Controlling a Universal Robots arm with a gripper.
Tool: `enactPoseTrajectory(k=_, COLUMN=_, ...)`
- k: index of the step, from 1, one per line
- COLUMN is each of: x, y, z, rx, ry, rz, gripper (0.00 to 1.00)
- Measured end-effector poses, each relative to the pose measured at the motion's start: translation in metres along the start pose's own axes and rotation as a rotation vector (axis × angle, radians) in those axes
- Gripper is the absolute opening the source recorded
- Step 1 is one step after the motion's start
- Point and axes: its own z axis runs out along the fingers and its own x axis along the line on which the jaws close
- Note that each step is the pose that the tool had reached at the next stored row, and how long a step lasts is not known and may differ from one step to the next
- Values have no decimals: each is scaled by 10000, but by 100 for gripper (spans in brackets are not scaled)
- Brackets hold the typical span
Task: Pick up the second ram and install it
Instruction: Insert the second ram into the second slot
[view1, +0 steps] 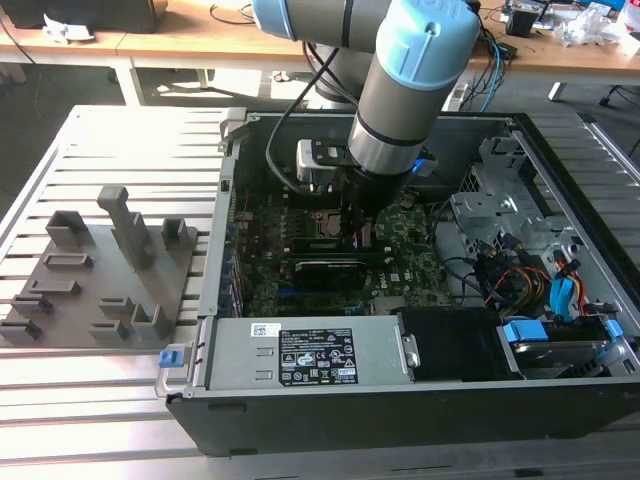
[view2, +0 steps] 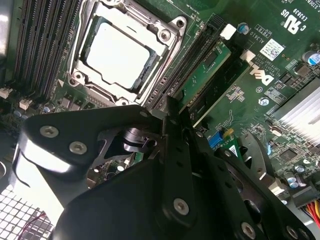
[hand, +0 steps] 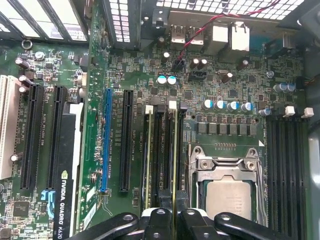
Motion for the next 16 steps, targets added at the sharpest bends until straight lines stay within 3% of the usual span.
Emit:
enactPoseTrajectory(k=6, x=8, y=-7, z=61, rx=-3, ry=8, rz=0, gripper=14)
enactPoseTrajectory(k=14, x=5, y=-37, z=34, rx=-47, ry=56, rz=-277, gripper=14)
enactPoseTrajectory(k=16, x=3, y=-42, z=56, rx=-54, ry=10, rz=-275, gripper=14)
